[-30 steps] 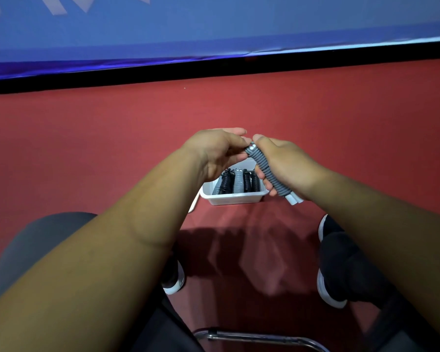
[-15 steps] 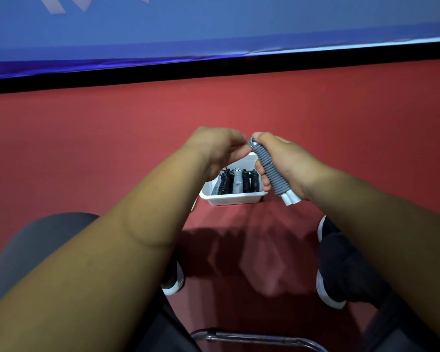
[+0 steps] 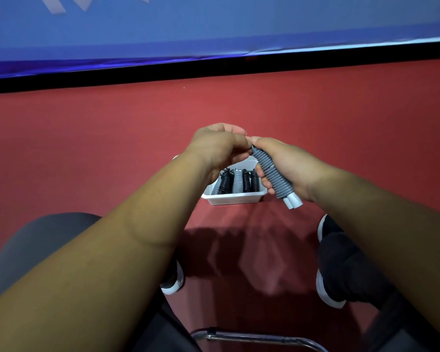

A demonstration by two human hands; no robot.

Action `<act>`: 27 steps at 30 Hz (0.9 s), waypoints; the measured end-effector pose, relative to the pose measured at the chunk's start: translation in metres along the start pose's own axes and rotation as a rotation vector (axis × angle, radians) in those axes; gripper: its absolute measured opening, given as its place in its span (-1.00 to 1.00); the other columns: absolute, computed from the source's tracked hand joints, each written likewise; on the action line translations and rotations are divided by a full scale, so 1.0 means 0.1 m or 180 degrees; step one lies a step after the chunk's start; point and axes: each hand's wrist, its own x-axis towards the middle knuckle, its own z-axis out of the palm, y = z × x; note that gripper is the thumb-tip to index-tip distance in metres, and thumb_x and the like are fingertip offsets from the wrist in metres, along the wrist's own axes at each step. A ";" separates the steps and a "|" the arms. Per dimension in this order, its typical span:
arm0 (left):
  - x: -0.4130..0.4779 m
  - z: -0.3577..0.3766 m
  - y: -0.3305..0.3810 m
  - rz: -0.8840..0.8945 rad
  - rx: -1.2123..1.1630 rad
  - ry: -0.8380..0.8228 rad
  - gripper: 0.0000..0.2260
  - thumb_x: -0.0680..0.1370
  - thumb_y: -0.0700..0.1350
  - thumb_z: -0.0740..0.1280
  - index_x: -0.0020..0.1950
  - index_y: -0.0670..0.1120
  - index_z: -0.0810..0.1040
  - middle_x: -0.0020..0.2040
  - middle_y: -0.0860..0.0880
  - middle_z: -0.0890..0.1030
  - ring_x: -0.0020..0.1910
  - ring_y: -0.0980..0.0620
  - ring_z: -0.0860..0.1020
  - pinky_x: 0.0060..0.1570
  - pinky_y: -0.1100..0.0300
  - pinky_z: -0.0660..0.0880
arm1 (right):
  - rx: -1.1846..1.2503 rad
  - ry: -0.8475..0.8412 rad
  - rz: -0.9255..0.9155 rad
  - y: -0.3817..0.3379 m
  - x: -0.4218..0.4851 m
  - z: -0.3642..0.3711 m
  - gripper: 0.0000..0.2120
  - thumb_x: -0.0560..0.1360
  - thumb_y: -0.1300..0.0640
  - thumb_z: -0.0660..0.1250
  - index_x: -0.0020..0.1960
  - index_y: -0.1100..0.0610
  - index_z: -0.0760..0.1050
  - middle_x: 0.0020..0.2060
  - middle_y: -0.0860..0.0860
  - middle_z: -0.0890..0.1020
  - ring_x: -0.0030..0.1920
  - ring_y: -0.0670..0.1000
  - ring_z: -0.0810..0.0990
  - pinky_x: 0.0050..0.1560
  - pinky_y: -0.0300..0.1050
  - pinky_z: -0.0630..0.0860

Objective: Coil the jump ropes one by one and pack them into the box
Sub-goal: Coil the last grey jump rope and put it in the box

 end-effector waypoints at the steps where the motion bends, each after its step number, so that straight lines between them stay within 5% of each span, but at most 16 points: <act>1: 0.00 0.00 0.00 -0.0030 -0.0064 -0.0048 -0.78 0.51 -0.47 0.39 0.05 -0.20 0.56 -0.13 -0.19 0.71 -0.21 -0.07 0.71 -0.23 0.22 0.68 | 0.0048 -0.0010 0.0038 -0.01 0.00 0.00 -0.72 0.63 -0.26 0.31 0.16 -0.09 0.56 -0.35 0.06 0.53 -0.48 0.05 0.43 -0.36 -0.15 0.40; 5: 0.02 -0.01 -0.01 -0.0143 0.0062 -0.0176 -0.77 0.55 -0.45 0.37 0.17 -0.25 0.55 -0.05 -0.20 0.69 -0.18 -0.02 0.70 -0.22 0.24 0.66 | 0.0117 0.0003 0.0081 -0.04 -0.01 -0.02 -0.59 0.60 -0.36 0.32 0.18 -0.05 0.54 -0.34 0.08 0.54 -0.47 0.06 0.45 -0.38 -0.15 0.43; 14: 0.11 -0.08 0.00 0.0419 0.0973 -0.0219 -0.78 0.45 -0.36 0.55 0.03 -0.21 0.62 -0.13 -0.16 0.73 -0.15 -0.06 0.70 0.01 0.06 0.69 | 0.0180 -0.0099 0.0143 -0.10 -0.03 -0.06 -0.55 0.58 -0.43 0.26 0.18 -0.09 0.56 -0.32 0.10 0.57 -0.42 0.06 0.47 -0.31 -0.10 0.50; 17: 0.12 -0.08 0.02 0.0523 0.1268 -0.0233 -0.84 0.48 -0.29 0.53 0.02 -0.23 0.64 -0.19 -0.15 0.69 -0.18 -0.07 0.66 0.04 -0.03 0.68 | 0.0271 -0.0216 0.0025 -0.09 -0.03 -0.08 -0.64 0.63 -0.30 0.33 0.21 -0.05 0.57 -0.29 0.10 0.56 -0.41 0.06 0.48 -0.30 -0.09 0.49; 21: 0.14 -0.08 0.07 0.0622 0.1542 -0.0153 -0.87 0.54 -0.23 0.47 0.03 -0.26 0.64 -0.22 -0.14 0.68 -0.27 -0.03 0.66 0.04 -0.08 0.70 | 0.0244 -0.0324 -0.0290 -0.12 -0.03 -0.10 -0.82 0.66 0.15 0.36 0.24 0.00 0.59 -0.24 0.08 0.55 -0.38 0.05 0.49 -0.30 -0.08 0.50; 27: 0.06 -0.05 0.11 0.1069 0.2977 0.0075 -0.88 0.53 -0.09 0.44 -0.13 -0.13 0.67 -0.24 -0.17 0.70 -0.27 -0.11 0.67 -0.17 0.01 0.63 | -0.0685 0.0433 -0.0720 -0.12 -0.01 -0.02 -0.77 0.61 0.13 0.36 0.20 -0.13 0.62 -0.19 0.07 0.57 -0.35 0.02 0.54 -0.33 -0.01 0.66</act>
